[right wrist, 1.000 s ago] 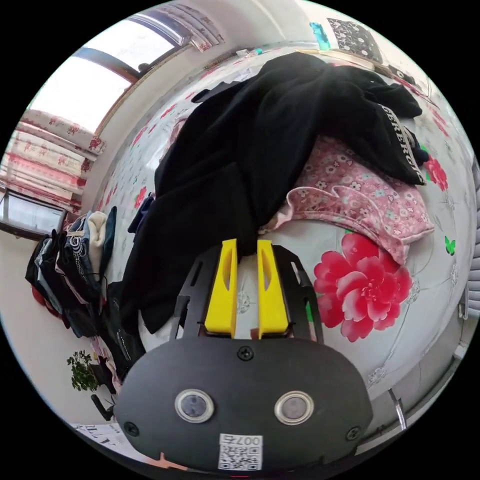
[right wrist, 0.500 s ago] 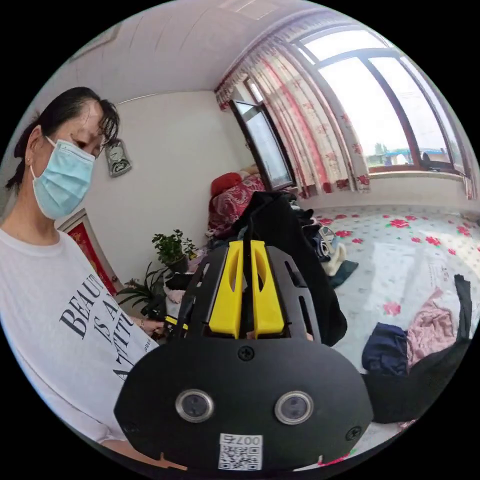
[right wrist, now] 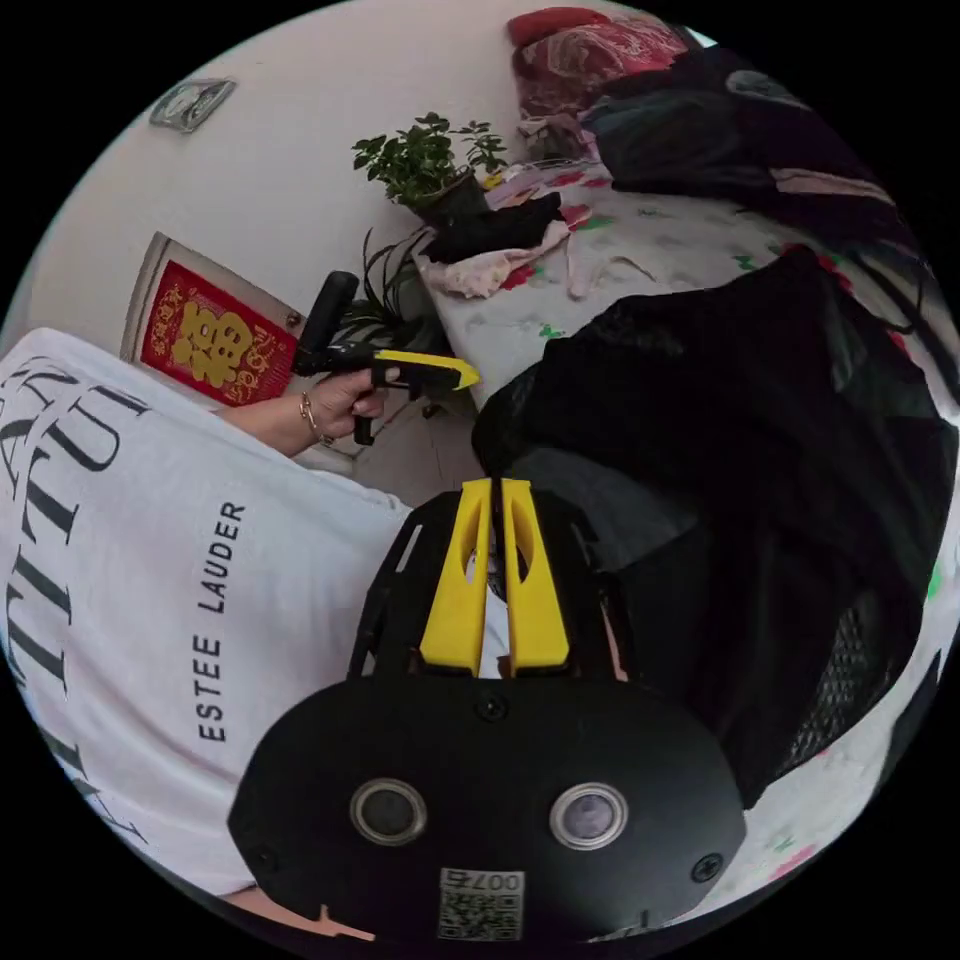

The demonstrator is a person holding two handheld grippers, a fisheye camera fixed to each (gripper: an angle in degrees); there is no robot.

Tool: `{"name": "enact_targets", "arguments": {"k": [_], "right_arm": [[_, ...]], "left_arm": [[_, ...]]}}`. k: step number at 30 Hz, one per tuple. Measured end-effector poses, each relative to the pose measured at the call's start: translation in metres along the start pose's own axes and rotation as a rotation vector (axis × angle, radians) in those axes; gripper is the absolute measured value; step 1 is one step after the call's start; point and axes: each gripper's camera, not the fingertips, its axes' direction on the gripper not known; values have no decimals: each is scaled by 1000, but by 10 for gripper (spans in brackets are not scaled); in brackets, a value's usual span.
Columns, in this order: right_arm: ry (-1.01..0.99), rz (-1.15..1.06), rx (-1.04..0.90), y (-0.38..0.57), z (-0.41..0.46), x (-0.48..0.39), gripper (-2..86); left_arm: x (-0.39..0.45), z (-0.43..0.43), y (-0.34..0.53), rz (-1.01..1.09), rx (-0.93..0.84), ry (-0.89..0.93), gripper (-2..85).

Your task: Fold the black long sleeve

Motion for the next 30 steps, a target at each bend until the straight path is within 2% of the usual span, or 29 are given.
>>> {"name": "enact_targets", "arguments": {"k": [3, 8, 11, 14, 17, 19, 21, 23, 25, 27, 30], "right_arm": [[164, 189, 34, 30, -2, 24, 29], [425, 642, 120, 124, -31, 75, 83], [487, 892, 136, 186, -35, 93, 122], [433, 1028, 65, 229, -22, 108, 144], [313, 1046, -11, 245, 1, 122, 138], [272, 1030, -40, 244, 13, 130, 126], [269, 997, -37, 238, 17, 137, 103], [191, 948, -26, 228, 18, 149, 59], [187, 928, -37, 223, 11, 154, 28], [186, 884, -48, 220, -4, 154, 15], [174, 802, 113, 219, -59, 143, 8]], "left_arm": [[-12, -5, 14, 27, -54, 9, 55], [-20, 12, 37, 52, -194, 72, 87], [-12, 16, 51, 100, -233, 77, 104], [-2, 23, 48, 142, -259, 67, 114], [13, 33, 25, 178, -292, 86, 114], [27, 45, 10, 202, -381, 49, 103], [44, 50, 3, 281, -478, 1, 59], [57, 40, 2, 369, -498, 13, 35], [61, 22, -3, 391, -521, 99, 23], [52, -22, -16, 351, -473, 222, 15], [28, -82, -45, 255, -307, 437, 12]]}}
